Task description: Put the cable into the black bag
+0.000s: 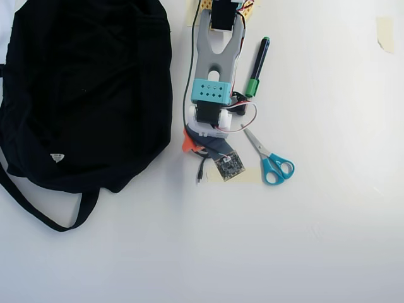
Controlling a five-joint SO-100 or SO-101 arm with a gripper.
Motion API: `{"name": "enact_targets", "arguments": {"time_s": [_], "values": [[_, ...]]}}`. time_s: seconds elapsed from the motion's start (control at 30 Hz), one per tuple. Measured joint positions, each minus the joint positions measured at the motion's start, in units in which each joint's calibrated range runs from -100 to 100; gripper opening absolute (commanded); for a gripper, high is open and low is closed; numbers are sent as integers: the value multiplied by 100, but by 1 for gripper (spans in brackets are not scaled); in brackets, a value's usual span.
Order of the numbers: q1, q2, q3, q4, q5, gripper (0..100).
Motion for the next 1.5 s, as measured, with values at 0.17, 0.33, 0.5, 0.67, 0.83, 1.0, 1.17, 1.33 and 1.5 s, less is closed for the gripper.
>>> {"name": "enact_targets", "arguments": {"time_s": [0.17, 0.33, 0.5, 0.67, 0.83, 1.0, 1.17, 1.33, 1.5], "values": [[0, 0, 0, 0, 0, 27], [0, 0, 0, 0, 0, 25], [15, 0, 0, 0, -5, 20], [73, 0, -47, 0, -5, 19], [73, 0, -47, 0, -5, 12], [73, 0, -47, 0, -5, 10], [73, 0, -47, 0, -5, 9], [73, 0, -47, 0, -5, 4], [73, 17, -47, 0, -5, 2]]}}
